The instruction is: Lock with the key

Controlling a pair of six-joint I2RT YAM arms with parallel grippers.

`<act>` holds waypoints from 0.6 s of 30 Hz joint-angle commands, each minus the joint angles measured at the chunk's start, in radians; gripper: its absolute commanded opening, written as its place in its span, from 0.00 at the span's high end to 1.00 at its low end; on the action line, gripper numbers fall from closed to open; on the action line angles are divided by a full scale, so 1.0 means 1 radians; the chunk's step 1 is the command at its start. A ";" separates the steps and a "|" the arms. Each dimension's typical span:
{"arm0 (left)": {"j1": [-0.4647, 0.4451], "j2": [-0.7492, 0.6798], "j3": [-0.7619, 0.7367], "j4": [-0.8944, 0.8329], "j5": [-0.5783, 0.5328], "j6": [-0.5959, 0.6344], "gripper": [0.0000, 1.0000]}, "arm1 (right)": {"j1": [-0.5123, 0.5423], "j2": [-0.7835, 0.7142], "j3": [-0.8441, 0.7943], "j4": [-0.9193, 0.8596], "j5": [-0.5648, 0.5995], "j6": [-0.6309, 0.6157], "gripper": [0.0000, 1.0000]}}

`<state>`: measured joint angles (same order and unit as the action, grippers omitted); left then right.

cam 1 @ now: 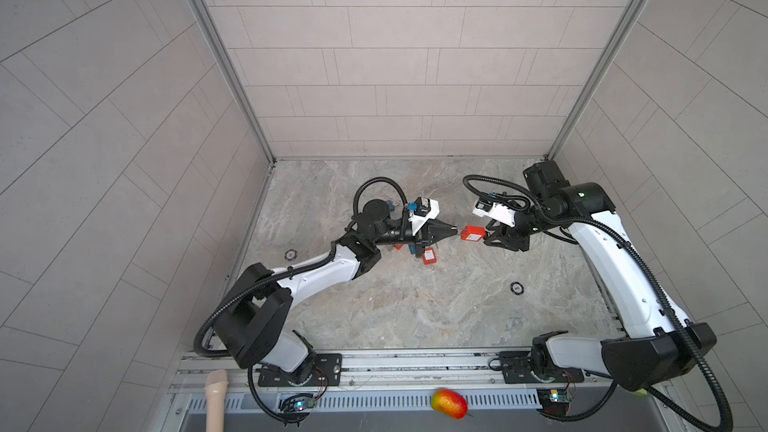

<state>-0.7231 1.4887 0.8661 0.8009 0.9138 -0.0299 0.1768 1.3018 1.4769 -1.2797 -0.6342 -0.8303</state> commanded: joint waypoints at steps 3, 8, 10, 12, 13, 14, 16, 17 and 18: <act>-0.010 -0.035 0.048 0.047 0.005 -0.023 1.00 | 0.013 -0.054 -0.071 0.102 -0.037 -0.021 0.60; -0.010 -0.027 0.050 0.053 -0.001 -0.028 1.00 | 0.040 -0.147 -0.171 0.263 0.039 -0.014 0.60; -0.010 -0.027 0.049 0.051 -0.001 -0.028 1.00 | 0.043 -0.172 -0.191 0.262 0.083 -0.033 0.54; -0.010 -0.032 0.047 0.042 -0.002 -0.021 1.00 | 0.040 -0.182 -0.174 0.214 0.142 -0.049 0.44; -0.010 -0.034 0.047 0.036 0.000 -0.016 1.00 | 0.035 -0.179 -0.158 0.178 0.152 -0.058 0.42; -0.009 -0.038 0.046 0.026 0.001 -0.009 1.00 | 0.031 -0.169 -0.133 0.132 0.153 -0.069 0.42; -0.010 -0.043 0.046 0.013 0.006 -0.002 1.00 | 0.023 -0.140 -0.072 0.040 0.144 -0.082 0.43; -0.010 -0.045 0.044 0.007 0.007 0.003 1.00 | 0.023 -0.126 -0.047 0.002 0.136 -0.084 0.44; -0.010 -0.047 0.043 0.006 0.010 0.002 1.00 | 0.021 -0.114 -0.031 -0.016 0.135 -0.085 0.45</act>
<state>-0.7273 1.4826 0.8833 0.7902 0.9089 -0.0410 0.2020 1.1687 1.4025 -1.1744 -0.5106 -0.8803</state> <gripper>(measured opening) 0.063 0.556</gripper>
